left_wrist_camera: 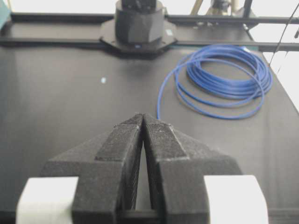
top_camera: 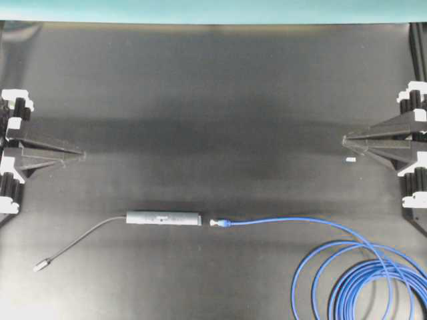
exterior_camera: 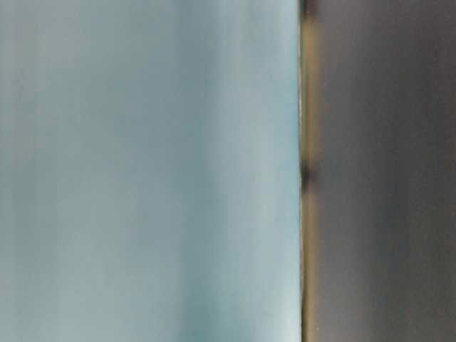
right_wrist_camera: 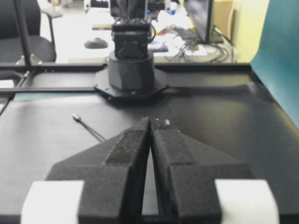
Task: Insert the LAN cable into the hub.
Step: 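Move both grippers down toward the grey hub and blue cable plug, then grasp the grey hub with left gripper, blue plug with right gripper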
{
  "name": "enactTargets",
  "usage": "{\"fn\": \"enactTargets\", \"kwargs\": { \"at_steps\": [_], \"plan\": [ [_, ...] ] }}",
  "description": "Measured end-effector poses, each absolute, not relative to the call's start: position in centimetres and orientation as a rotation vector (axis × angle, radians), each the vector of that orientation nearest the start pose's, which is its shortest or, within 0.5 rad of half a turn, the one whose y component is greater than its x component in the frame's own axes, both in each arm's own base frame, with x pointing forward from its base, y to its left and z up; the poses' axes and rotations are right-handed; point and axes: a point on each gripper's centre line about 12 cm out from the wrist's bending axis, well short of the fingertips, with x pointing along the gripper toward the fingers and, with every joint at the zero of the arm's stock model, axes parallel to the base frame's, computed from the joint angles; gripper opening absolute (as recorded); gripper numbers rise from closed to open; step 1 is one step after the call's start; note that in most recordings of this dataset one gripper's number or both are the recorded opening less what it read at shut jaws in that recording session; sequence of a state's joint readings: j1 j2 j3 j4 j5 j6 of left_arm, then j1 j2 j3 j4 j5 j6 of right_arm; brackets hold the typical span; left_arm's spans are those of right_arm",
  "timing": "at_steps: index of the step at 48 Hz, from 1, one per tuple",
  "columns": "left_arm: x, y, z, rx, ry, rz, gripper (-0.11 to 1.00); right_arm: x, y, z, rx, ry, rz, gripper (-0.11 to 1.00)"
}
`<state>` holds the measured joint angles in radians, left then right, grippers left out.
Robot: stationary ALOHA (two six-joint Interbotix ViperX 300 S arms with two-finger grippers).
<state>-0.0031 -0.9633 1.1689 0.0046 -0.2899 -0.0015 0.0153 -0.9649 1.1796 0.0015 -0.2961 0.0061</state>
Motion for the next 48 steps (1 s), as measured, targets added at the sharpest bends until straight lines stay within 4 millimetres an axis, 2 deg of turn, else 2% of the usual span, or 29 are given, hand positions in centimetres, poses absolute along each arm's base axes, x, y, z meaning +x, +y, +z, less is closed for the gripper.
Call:
{"fn": "enactTargets", "kwargs": {
  "at_steps": [7, 15, 26, 39, 48],
  "plan": [
    [20.9, -0.1, 28.1, 0.018, 0.072, -0.009, 0.01, 20.6, 0.3, 28.4, 0.087, 0.031, 0.006, 0.00],
    [21.8, -0.1, 28.3, 0.026, 0.218, -0.005, 0.01, 22.2, 0.5, 26.2, 0.180, 0.290, -0.002, 0.00],
    [23.8, -0.6, 27.6, 0.038, 0.372, -0.029, 0.01, 25.3, 1.7, 23.9, 0.176, 0.592, 0.018, 0.00],
    [26.9, -2.2, 25.0, 0.051, 0.503, -0.082, 0.01, 29.6, 2.8, 21.9, 0.148, 0.742, 0.034, 0.00],
    [28.6, -2.4, 23.5, 0.034, 0.498, -0.085, 0.01, 31.1, 3.1, 20.4, 0.137, 0.793, 0.036, 0.00]
  ]
}}
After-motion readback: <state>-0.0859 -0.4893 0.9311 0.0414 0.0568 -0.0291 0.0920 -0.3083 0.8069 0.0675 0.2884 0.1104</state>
